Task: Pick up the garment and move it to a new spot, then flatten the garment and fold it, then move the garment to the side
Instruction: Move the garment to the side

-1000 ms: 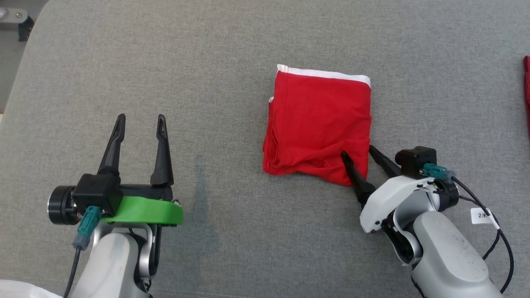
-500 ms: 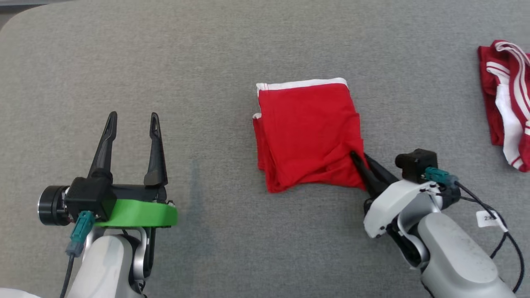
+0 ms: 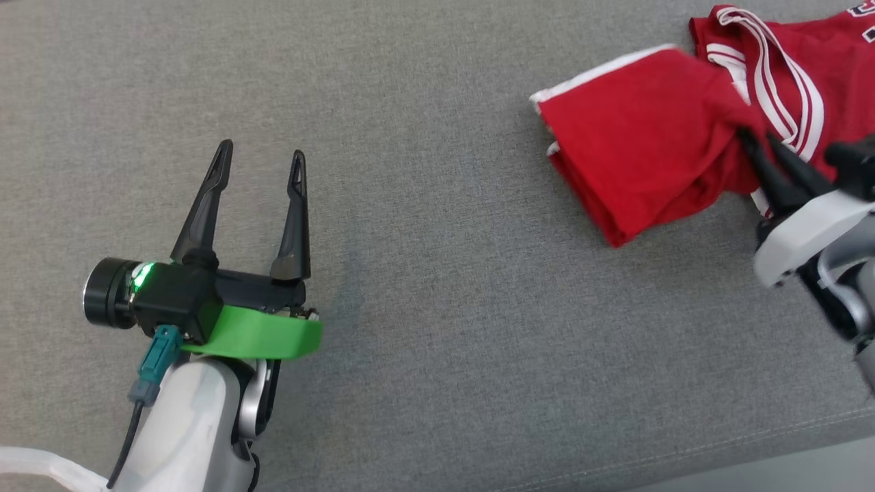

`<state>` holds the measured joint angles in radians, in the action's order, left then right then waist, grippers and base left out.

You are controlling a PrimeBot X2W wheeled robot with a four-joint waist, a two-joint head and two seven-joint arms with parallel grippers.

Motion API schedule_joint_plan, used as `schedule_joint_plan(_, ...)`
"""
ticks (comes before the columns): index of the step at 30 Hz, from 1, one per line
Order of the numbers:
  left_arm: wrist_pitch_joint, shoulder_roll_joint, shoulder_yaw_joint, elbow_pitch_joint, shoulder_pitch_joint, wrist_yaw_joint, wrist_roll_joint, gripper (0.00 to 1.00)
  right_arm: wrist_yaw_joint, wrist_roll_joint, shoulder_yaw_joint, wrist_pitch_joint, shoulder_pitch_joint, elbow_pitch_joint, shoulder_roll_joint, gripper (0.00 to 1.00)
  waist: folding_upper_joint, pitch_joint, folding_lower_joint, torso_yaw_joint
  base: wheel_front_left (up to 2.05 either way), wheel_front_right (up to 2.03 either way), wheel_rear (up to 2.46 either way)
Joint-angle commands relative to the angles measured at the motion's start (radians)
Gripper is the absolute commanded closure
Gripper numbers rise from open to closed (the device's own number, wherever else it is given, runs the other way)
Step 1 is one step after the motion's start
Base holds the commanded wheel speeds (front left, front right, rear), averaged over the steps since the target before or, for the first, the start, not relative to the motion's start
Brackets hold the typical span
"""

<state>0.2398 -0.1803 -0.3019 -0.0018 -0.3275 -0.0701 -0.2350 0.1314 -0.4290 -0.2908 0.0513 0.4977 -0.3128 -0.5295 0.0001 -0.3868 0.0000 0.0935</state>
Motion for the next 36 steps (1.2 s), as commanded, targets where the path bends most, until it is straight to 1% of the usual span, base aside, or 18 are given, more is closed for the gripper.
schedule_joint_plan(1,-0.003,-0.006,-0.005,-0.005,-0.029,0.009,0.009,0.00,-0.002,-0.002,0.013,-0.007,0.034,0.015,-0.035,1.00,-0.0001,-0.068,0.0000,0.033,0.00,0.00,0.00)
schedule_joint_plan(4,-0.005,-0.004,-0.018,-0.006,-0.052,0.015,0.016,0.00,-0.001,-0.001,0.055,-0.038,0.074,0.048,-0.127,1.00,-0.0001,-0.095,0.0000,0.031,0.00,0.00,0.00)
schedule_joint_plan(6,-0.005,-0.004,-0.025,-0.007,-0.068,0.019,0.020,0.00,-0.002,-0.021,0.100,-0.049,0.089,0.042,-0.192,1.00,-0.0001,-0.112,0.0000,0.027,0.00,0.00,0.00)
schedule_joint_plan(8,-0.005,-0.004,-0.032,-0.007,-0.081,0.023,0.023,0.00,-0.001,-0.035,0.141,-0.062,0.089,0.014,-0.236,1.00,-0.0001,-0.125,0.0000,0.025,0.00,0.00,0.00)
schedule_joint_plan(10,-0.006,-0.006,-0.036,-0.009,-0.090,0.023,0.026,0.00,-0.001,-0.049,0.182,-0.084,0.078,-0.024,-0.242,1.00,-0.0001,-0.134,0.0000,0.024,0.00,0.00,0.00)
schedule_joint_plan(11,-0.005,-0.006,-0.037,-0.008,-0.094,0.025,0.027,0.00,-0.001,-0.047,0.195,-0.083,0.072,-0.040,-0.252,1.00,-0.0001,-0.137,0.0000,0.023,0.00,0.00,0.00)
schedule_joint_plan(13,-0.005,-0.008,-0.042,-0.007,-0.103,0.028,0.028,0.00,-0.002,-0.057,0.227,-0.072,0.058,-0.091,-0.248,1.00,-0.0001,-0.143,0.0000,0.019,0.00,0.00,0.00)
schedule_joint_plan(14,-0.005,-0.008,-0.044,-0.005,-0.107,0.031,0.028,0.00,-0.002,-0.048,0.238,-0.066,0.052,-0.120,-0.240,0.67,-0.0001,-0.145,0.0000,0.017,0.00,0.00,0.00)
schedule_joint_plan(15,-0.005,-0.008,-0.046,-0.004,-0.109,0.032,0.028,0.00,-0.002,-0.046,0.249,-0.050,0.048,-0.139,-0.226,0.45,-0.0001,-0.146,0.0000,0.014,0.00,0.00,0.00)
schedule_joint_plan(16,-0.004,-0.009,-0.047,-0.001,-0.112,0.032,0.026,0.00,-0.001,-0.045,0.259,-0.035,0.042,-0.161,-0.207,0.00,-0.0001,-0.146,0.0000,0.012,0.00,0.00,0.00)
schedule_joint_plan(18,-0.003,-0.011,-0.047,0.004,-0.110,0.033,0.023,0.00,-0.001,-0.040,0.280,-0.011,0.023,-0.197,-0.176,0.00,-0.0001,-0.139,0.0000,0.011,0.00,0.00,0.00)
schedule_joint_plan(21,-0.002,-0.013,-0.046,0.013,-0.091,0.025,0.018,0.00,-0.001,-0.042,0.310,0.047,-0.024,-0.237,-0.109,0.00,-0.0001,-0.112,0.0000,0.017,0.00,0.00,0.00)
schedule_joint_plan(22,-0.003,-0.015,-0.044,0.016,-0.082,0.023,0.015,0.00,-0.001,-0.045,0.320,0.065,-0.037,-0.243,-0.090,0.00,-0.0001,-0.102,0.0000,0.021,0.00,0.00,0.00)
schedule_joint_plan(23,-0.004,-0.019,-0.040,0.021,-0.064,0.017,0.009,0.00,-0.001,-0.046,0.328,0.101,-0.075,-0.238,-0.050,0.00,-0.0001,-0.076,0.0000,0.030,0.00,0.00,0.00)
schedule_joint_plan(25,-0.005,-0.022,-0.034,0.025,-0.043,0.008,0.006,0.00,-0.001,-0.052,0.346,0.142,-0.118,-0.224,-0.016,0.00,-0.0001,-0.045,0.0000,0.040,0.00,0.00,0.00)
schedule_joint_plan(27,-0.005,-0.026,-0.025,0.028,-0.017,-0.004,-0.002,0.00,-0.001,-0.038,0.359,0.175,-0.159,-0.186,0.023,0.00,-0.0001,-0.009,0.0000,0.051,0.00,0.00,0.00)
schedule_joint_plan(30,-0.007,-0.032,-0.005,0.028,0.032,-0.025,-0.018,0.00,-0.001,-0.010,0.383,0.196,-0.230,-0.093,0.076,0.00,-0.0001,0.044,0.0000,0.064,0.00,0.00,0.00)
schedule_joint_plan(36,-0.009,-0.033,0.027,0.033,0.123,-0.062,-0.049,0.00,-0.001,0.064,0.391,0.180,-0.363,0.127,0.185,0.00,-0.0001,0.140,0.0000,0.057,0.00,0.00,0.00)
